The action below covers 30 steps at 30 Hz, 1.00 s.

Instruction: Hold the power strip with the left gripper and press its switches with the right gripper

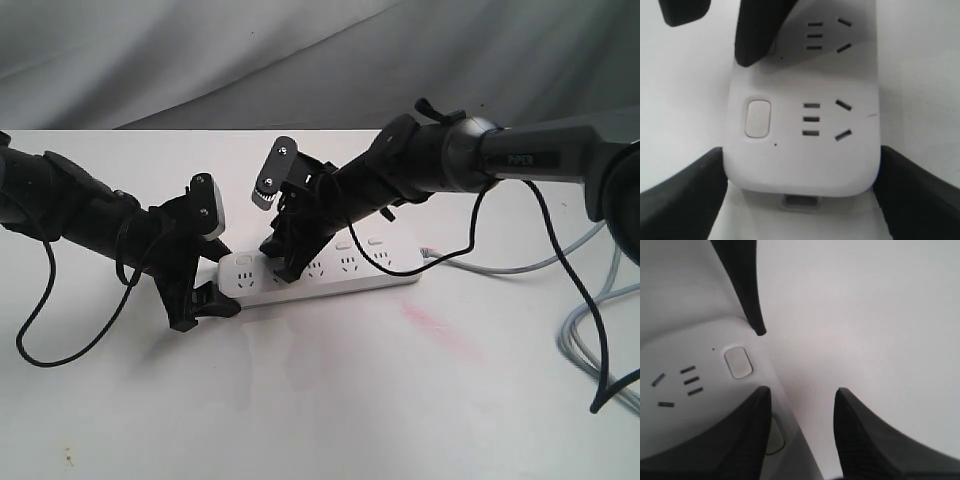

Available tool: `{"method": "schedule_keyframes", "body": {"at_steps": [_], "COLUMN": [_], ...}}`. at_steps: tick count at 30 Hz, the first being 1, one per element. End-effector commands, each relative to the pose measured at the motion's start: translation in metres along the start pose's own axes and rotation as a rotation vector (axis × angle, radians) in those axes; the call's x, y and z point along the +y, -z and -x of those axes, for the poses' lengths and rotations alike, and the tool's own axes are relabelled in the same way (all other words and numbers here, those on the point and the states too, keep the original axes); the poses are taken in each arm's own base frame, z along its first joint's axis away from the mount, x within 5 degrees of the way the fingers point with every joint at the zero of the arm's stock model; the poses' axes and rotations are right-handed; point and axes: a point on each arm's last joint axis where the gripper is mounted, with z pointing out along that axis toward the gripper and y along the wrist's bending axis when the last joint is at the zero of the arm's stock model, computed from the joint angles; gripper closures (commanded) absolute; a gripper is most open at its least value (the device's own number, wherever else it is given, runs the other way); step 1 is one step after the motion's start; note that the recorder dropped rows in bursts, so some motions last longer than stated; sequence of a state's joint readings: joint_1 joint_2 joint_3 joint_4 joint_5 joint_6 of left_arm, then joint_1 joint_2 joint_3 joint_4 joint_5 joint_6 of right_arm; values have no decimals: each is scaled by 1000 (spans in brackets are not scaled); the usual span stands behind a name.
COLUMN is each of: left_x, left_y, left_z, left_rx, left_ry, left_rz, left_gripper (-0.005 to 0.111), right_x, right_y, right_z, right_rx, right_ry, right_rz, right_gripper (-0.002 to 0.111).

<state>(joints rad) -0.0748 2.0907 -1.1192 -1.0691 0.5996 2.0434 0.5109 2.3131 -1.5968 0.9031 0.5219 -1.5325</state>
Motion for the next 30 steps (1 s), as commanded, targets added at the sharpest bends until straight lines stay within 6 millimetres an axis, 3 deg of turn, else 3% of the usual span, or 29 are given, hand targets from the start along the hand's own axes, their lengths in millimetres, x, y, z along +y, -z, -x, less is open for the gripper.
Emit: {"method": "schedule_keyframes", "body": {"at_steps": [1, 10, 17, 22, 30], "left_x": [-1, -1, -1, -1, -1], "left_y": [-1, -1, -1, -1, -1], "left_z": [2, 2, 2, 2, 2], "left_rx": [3, 3, 3, 3, 3], "left_ry": [-13, -13, -13, -13, -13], "left_rz": [-5, -5, -5, -5, -5], "left_gripper": [41, 41, 41, 41, 41], "right_x": [8, 13, 12, 8, -2], "right_y": [-16, -19, -19, -8, 37], "right_z": [-26, -43, -42, -28, 10], "right_rx": [98, 144, 130, 83, -8], "right_ry": [63, 66, 43, 15, 45], "right_rz": [80, 81, 68, 26, -49], "right_gripper": [69, 69, 69, 69, 69]}}
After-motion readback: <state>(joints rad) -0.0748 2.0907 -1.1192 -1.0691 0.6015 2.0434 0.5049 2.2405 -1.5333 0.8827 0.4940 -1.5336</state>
